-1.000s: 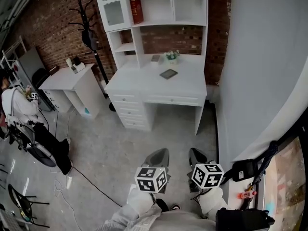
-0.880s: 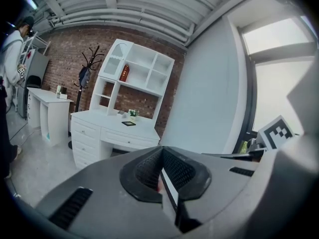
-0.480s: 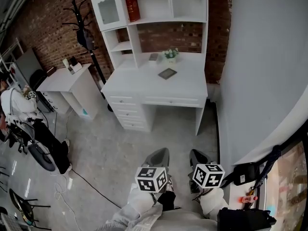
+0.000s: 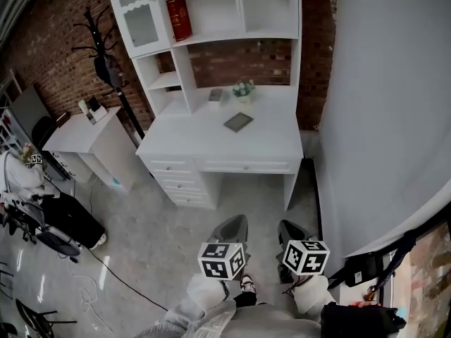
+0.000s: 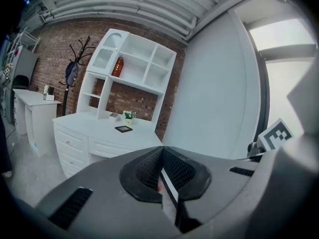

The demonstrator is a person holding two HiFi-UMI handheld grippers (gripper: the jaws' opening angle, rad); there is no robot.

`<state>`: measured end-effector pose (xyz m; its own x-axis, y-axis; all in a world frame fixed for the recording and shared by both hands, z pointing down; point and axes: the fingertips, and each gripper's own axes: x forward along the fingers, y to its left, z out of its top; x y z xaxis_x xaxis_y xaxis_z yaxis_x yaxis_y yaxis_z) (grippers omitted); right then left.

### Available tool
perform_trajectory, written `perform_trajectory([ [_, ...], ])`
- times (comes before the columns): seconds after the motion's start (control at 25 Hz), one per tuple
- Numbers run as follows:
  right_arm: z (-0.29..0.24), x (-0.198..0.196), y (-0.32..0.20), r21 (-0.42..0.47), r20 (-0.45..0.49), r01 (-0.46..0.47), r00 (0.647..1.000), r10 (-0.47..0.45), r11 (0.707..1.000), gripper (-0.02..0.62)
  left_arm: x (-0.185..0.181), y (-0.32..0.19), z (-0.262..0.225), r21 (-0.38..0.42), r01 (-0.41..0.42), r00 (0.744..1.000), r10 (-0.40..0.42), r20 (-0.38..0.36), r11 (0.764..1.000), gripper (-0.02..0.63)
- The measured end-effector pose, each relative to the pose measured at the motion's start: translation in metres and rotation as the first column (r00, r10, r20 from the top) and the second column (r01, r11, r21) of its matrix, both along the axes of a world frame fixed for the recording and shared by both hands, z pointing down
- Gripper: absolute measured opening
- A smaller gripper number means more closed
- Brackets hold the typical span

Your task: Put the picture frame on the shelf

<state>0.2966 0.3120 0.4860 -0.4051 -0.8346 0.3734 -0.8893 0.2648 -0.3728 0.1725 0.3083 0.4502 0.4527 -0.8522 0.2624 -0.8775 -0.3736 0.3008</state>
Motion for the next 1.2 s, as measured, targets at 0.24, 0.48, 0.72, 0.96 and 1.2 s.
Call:
perform_trajectory([
  [0.24,0.000,-0.017,-0.065,-0.005,0.000,-0.004,1.000,0.004,1.000,0.025,-0.012,-0.066,-0.003,0.008,-0.013,1.000,0.013,-0.003,1.000,0.009],
  [0.48,0.005,-0.037,-0.115,-0.017,-0.013,0.000,1.000,-0.001,1.000,0.025,-0.032,-0.117,0.004,-0.002,-0.008,1.000,0.008,-0.015,1.000,0.009],
  [0.72,0.010,-0.048,-0.151,-0.034,-0.019,-0.017,1.000,0.017,0.999,0.025,-0.043,-0.154,0.011,-0.015,-0.017,1.000,0.017,-0.023,1.000,0.009],
  [0.96,0.016,-0.054,-0.172,-0.058,-0.026,-0.031,0.999,0.030,0.998,0.025,-0.051,-0.176,0.016,-0.025,-0.026,0.999,0.025,-0.028,0.999,0.009],
  [1.2,0.016,-0.058,-0.187,-0.059,-0.043,-0.030,0.999,0.027,0.998,0.025,-0.060,-0.186,0.023,-0.044,-0.015,0.999,0.013,-0.046,0.999,0.009],
])
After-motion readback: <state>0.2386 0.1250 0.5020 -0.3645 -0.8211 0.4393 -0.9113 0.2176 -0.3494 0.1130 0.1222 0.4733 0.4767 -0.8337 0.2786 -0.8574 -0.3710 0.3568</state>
